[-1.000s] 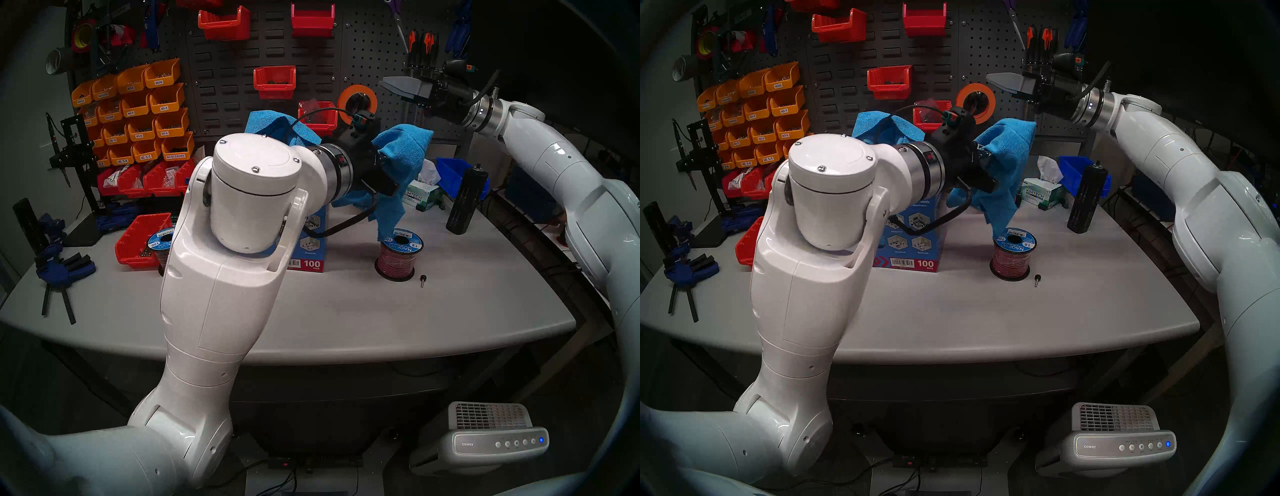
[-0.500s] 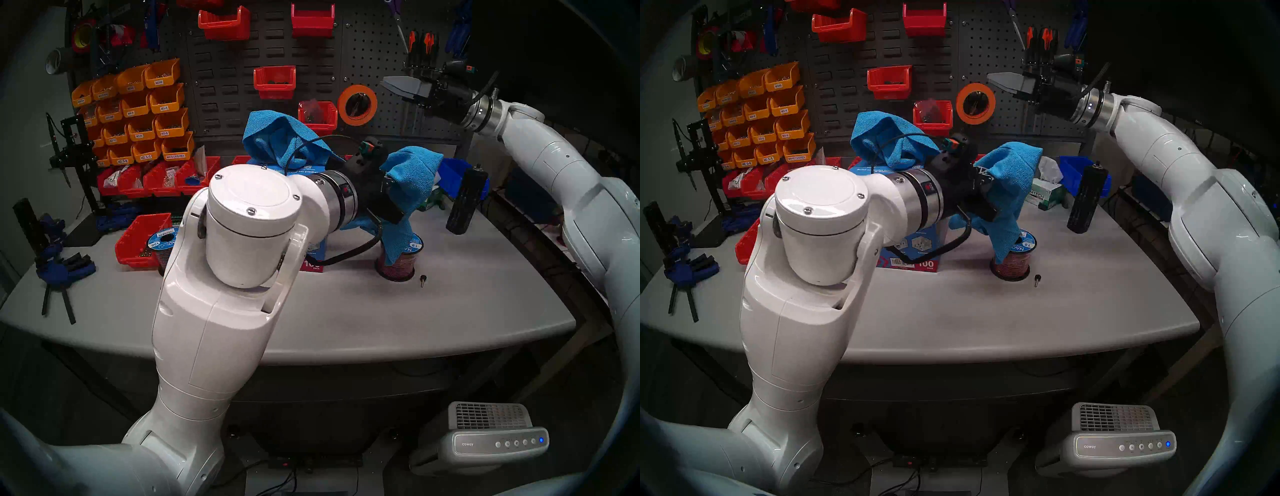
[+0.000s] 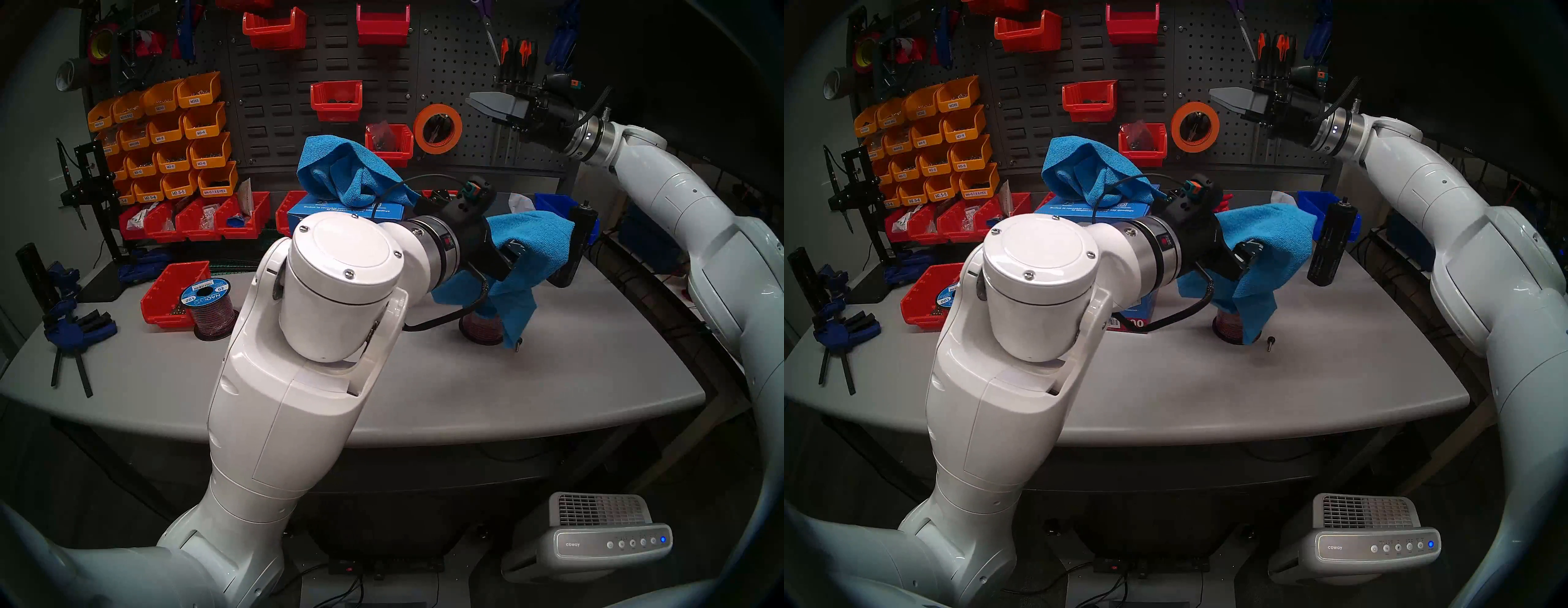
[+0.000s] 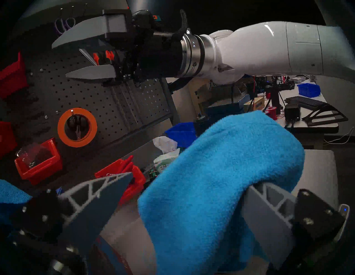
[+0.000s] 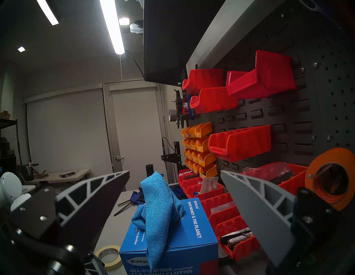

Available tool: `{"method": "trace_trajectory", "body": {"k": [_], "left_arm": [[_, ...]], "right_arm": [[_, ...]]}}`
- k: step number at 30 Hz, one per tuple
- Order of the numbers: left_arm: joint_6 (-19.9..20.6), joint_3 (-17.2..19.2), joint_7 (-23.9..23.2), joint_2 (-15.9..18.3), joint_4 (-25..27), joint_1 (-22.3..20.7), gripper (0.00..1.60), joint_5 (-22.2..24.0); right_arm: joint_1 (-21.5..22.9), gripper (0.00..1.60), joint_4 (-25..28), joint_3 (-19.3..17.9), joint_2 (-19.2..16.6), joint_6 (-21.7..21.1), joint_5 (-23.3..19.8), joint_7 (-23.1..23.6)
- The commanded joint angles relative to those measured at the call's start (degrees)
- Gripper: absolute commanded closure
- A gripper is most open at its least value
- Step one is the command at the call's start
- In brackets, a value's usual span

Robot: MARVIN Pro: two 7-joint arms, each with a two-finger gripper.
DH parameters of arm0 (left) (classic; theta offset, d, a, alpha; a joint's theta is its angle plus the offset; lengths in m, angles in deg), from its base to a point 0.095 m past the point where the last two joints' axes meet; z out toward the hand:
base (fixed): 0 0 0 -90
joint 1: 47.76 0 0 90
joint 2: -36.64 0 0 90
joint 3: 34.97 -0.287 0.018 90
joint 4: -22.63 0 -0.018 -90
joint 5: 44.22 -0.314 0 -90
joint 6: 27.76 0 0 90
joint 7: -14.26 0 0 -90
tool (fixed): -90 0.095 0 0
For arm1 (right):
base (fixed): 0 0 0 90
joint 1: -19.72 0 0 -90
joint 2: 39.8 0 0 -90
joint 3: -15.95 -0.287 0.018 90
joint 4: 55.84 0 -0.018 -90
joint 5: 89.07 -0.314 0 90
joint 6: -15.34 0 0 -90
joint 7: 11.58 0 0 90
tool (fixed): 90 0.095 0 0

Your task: Take out a shop towel

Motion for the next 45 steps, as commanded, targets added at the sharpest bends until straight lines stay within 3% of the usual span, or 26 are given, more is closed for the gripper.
{"method": "trace_trajectory", "body": {"k": [1, 7, 12, 26, 36, 37, 38, 39, 40, 45], "left_arm": [[-1.1, 1.8, 0.6, 0.8, 1.8, -1.9, 0.0, -0.9], [-1.2, 4.2, 0.0, 5.2, 1.5, -2.8, 0.0, -2.5], [-1.4, 7.0, -1.0, 6.2, 1.0, -5.7, 0.0, -2.4], [-5.1, 4.2, -12.1, 8.0, 2.1, -12.5, 0.0, 0.8], [-5.7, 3.4, -21.9, 13.2, 1.4, -16.0, 0.0, 3.4], [-6.0, 3.9, -24.0, 14.2, 1.0, -17.0, 0.24, 3.9], [-6.1, 4.1, -24.8, 14.6, 0.8, -17.4, 1.22, 4.0], [-6.1, 4.1, -24.8, 14.6, 0.8, -17.4, 1.22, 4.0], [-6.4, 4.5, -26.5, 15.9, 0.2, -18.5, 1.6, 4.1], [-7.3, 5.1, -29.5, 17.6, -0.9, -19.8, 1.6, 4.1]], "right_arm": [[2.6, 0.0, 0.5, -1.1, -0.2, 0.1, -0.8, -0.1], [2.3, 0.0, 0.5, -1.0, 0.0, 0.1, -0.7, -0.1], [2.0, 0.0, 0.5, -1.0, 0.2, 0.2, -0.8, -0.1], [1.3, 0.0, 0.4, -1.2, -0.5, 0.5, -0.9, -0.1], [1.0, 0.0, 0.4, -1.4, -1.3, 1.2, -1.1, -0.1], [0.9, 0.0, 0.5, -1.5, -1.3, 1.4, -1.1, -0.1], [0.9, 0.0, 0.5, -1.5, -1.4, 1.5, -1.1, -0.1], [0.9, 0.0, 0.5, -1.5, -1.4, 1.5, -1.1, -0.1], [0.8, 0.0, 0.5, -1.6, -1.4, 1.7, -1.2, -0.1], [0.8, 0.0, 0.6, -1.7, -1.5, 2.0, -1.2, -0.1]]}}
